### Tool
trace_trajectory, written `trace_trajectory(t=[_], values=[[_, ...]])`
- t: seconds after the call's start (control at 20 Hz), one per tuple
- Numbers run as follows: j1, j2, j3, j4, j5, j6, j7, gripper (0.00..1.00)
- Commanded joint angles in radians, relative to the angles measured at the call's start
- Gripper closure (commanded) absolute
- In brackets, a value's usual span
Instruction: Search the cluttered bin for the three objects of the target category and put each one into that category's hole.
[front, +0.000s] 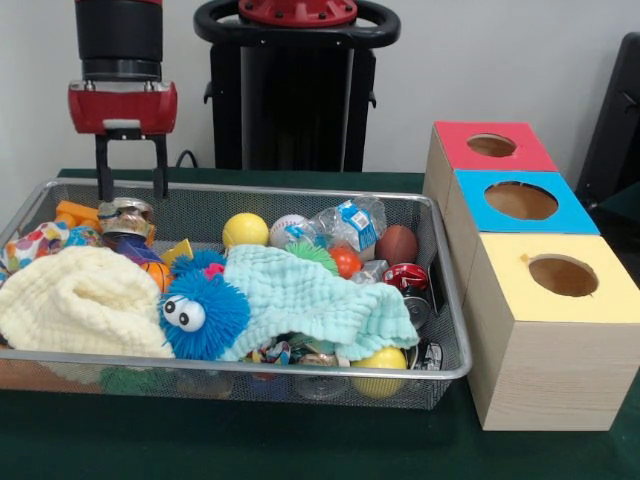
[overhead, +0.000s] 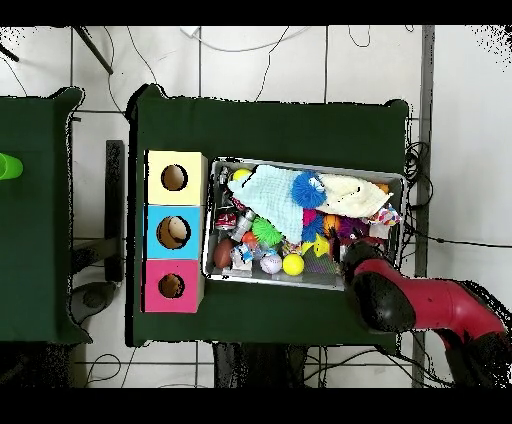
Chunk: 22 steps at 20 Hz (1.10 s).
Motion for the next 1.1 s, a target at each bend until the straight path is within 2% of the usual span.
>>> trace_trajectory(t=[0.05,0.2,0.4,0.65,0.85,1.1], values=[[-0.008,0.087,-0.041,0.012,-0.075,-0.042,0.045,0.00],[-0.007,0.102,-0.050,0.010,-0.095,-0.070,0.049,0.00],[-0.022,0.112,-0.050,0.026,-0.125,-0.156,0.069,0.00],[-0.081,0.126,-0.014,0.061,-0.133,-0.204,0.085,0.00],[-0.166,0.155,0.063,0.073,-0.134,-0.163,0.044,0.00],[-0.266,0.156,0.152,0.097,-0.127,-0.092,-0.020,0.00]])
